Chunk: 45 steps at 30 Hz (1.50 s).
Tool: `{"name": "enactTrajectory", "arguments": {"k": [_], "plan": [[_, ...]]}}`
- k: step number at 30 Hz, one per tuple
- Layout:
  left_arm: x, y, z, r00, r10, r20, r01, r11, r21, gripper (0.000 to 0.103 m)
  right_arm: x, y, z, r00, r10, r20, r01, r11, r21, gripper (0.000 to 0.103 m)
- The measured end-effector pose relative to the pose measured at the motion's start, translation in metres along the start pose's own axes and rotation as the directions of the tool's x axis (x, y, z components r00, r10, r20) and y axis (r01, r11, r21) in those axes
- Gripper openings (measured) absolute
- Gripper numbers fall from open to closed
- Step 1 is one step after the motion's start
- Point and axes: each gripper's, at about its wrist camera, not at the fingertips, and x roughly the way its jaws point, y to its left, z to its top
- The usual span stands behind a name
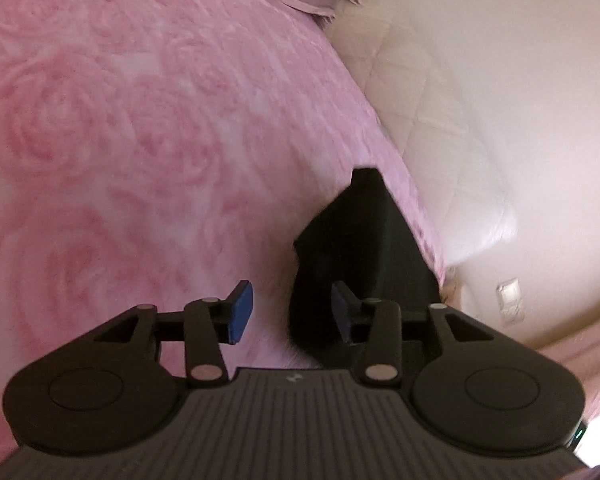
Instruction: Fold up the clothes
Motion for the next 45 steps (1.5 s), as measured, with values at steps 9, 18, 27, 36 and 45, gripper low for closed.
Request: {"name": "enactTrajectory", "arguments": {"k": [9,18,27,36,45], "plan": [[0.058,-0.008,0.007,0.995,-0.059,-0.083,0.049,0.991,-0.125,0.036,0.045,0.015,-0.007,0.998,-0.042,-0.053,0.035,0.992,-0.124,0.038],[0.03,0.003,0.044,0.987,-0.15,-0.057,0.149,0.989,-0.027,0.004,0.056,0.006,-0.007,0.993,-0.06,-0.098,0.048,0.992,-0.121,0.037],[0.019,0.025,0.042,0.999,-0.008,-0.052,0.009,1.0,0.02,0.015,0.059,0.002,-0.008,0.993,-0.06,-0.104,0.048,0.992,-0.116,0.036],[0.051,0.019,0.014,0.978,-0.172,-0.12,0.155,0.978,-0.14,0.007,0.056,0.001,-0.009,0.995,-0.046,-0.088,0.038,0.995,-0.087,0.036],[0.04,-0.006,0.002,0.995,0.098,-0.01,-0.093,0.97,0.223,0.014,0.049,-0.001,-0.008,0.995,-0.045,-0.085,0.037,0.996,-0.085,0.028]]}}
